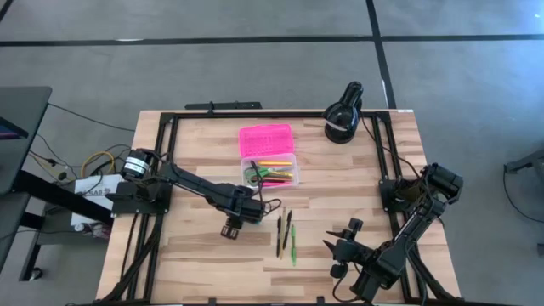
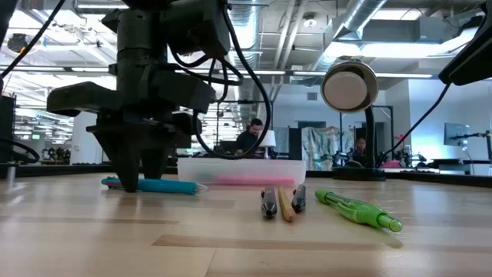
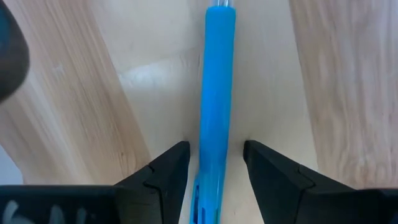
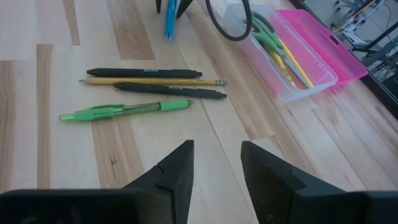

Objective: Pick & place school supplies into a supply box
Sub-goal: Put the blue pen into the supply box

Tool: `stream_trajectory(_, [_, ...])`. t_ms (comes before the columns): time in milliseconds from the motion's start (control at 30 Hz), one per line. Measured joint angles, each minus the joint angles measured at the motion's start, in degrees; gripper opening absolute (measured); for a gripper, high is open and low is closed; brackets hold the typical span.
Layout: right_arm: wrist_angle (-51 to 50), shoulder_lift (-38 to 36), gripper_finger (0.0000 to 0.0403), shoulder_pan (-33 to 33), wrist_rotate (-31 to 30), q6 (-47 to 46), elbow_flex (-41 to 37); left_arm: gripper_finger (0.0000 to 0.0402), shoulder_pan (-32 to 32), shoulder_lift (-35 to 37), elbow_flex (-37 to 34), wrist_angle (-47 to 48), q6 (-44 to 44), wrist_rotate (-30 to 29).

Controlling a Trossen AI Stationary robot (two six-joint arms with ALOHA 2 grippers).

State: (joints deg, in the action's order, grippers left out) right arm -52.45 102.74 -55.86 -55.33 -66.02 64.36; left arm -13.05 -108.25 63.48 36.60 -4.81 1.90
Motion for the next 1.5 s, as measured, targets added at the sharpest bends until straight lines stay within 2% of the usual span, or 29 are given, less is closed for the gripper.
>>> stream_trajectory(300, [0.0, 0.0, 0.0128, 0.0, 0.0, 0.0, 0.0, 0.0154, -0.6, 0.0, 0.1, -1.6, 1.2, -0.4])
stream_trajectory(700, [0.0, 0.0, 0.0128, 0.0, 0.0, 0.0, 0.0, 0.0064, -0.7, -0.1, 0.2, -2.7, 4.0, -0.6])
stream_trajectory(967, [0.0, 0.0, 0.0128, 0.0, 0.0, 0.0, 0.0, 0.0071, -0.7, -0.1, 0.2, -2.5, 6.0, -1.5])
stream_trajectory(1267, [0.1, 0.0, 0.0128, 0.0, 0.0, 0.0, 0.0, 0.0047, -0.9, -0.1, 0.2, -2.7, 14.3, -3.3])
stream_trajectory(1500, [0.1, 0.0, 0.0128, 0.1, 0.0, 0.0, 0.0, 0.0056, -1.8, -0.1, 0.1, -3.1, 18.1, -6.7])
